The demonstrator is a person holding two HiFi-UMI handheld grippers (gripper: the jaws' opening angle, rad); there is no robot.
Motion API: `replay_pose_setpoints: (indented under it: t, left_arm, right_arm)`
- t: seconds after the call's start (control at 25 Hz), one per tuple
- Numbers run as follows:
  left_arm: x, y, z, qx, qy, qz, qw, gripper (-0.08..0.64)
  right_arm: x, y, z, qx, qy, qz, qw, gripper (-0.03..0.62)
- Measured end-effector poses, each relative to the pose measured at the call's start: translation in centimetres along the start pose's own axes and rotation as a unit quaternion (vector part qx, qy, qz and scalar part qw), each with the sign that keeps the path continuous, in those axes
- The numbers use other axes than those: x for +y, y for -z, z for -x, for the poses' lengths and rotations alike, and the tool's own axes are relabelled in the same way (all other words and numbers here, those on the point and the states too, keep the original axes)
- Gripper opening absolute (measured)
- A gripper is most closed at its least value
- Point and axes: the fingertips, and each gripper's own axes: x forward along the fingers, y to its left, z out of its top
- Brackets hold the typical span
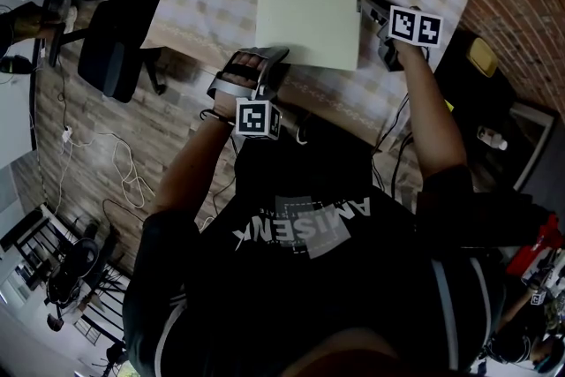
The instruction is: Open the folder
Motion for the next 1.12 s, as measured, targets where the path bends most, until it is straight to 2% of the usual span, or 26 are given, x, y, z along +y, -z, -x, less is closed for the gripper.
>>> replay_pose_setpoints:
  t: [0.08,0.2,0.32,0.4,0.48,0.56,0.68,0.88,1.0,1.04,1.12]
  left_arm:
    - [-0.2,-0.4,0.0,-0.002,0.002,-0.021,0.9998,0.14]
    - [-0.4,-1.2,-0.6,0.0,0.017,-0.076,0.997,0.143]
    - [-0.1,-2.8,-1.1,-0.022,0.037,-0.058,0.9974,0.149]
    - [-0.8,-2.4,-1.2,-0.018,0.053,-0.054,0.997,0.129]
    - [-0.5,-2.6,-1.2,-0.024,0.038,-0.055,0.9975,0.106]
    - [0.5,-3.2,-1.0,-0.045,0.011,-0.037,0.9982,0.098]
    - [1.2,-3.3,-0.4,-0.058,-0.01,0.005,0.9982,0.072]
    - [1.4,-2.8,-0.6,-0.066,-0.021,0.048,0.9965,0.06]
    - [1.9,-2.5,-0.5,-0.07,-0.022,0.096,0.9926,0.054]
    - [2.0,-2.4,-0.5,-0.071,-0.023,0.113,0.9908,0.029]
    - [2.1,-2.3,-0.5,-0.069,-0.019,0.132,0.9886,0.021]
  right_arm:
    - [0.0,0.0,0.0,-0.001,0.0,0.0,1.0,0.164]
    - [-0.1,0.0,0.0,-0.003,0.001,0.001,1.0,0.164]
    - [0.0,0.0,0.0,-0.003,0.001,-0.002,1.0,0.165]
    - [0.0,0.0,-0.1,-0.002,0.002,-0.001,1.0,0.165]
    - [0.0,0.0,0.0,-0.002,0.005,0.0,1.0,0.165]
    - [-0.1,-0.1,0.1,-0.003,0.005,-0.002,1.0,0.164]
    - [-0.2,0.0,0.1,-0.004,0.004,-0.004,1.0,0.172]
    - [-0.5,0.1,0.0,-0.002,-0.002,-0.019,1.0,0.188]
    - [-0.5,0.1,-0.1,0.0,-0.004,-0.021,1.0,0.188]
    - [-0.5,0.1,-0.1,0.001,-0.005,-0.021,1.0,0.189]
    - [-0.6,0.2,-0.1,0.001,-0.006,-0.022,1.0,0.195]
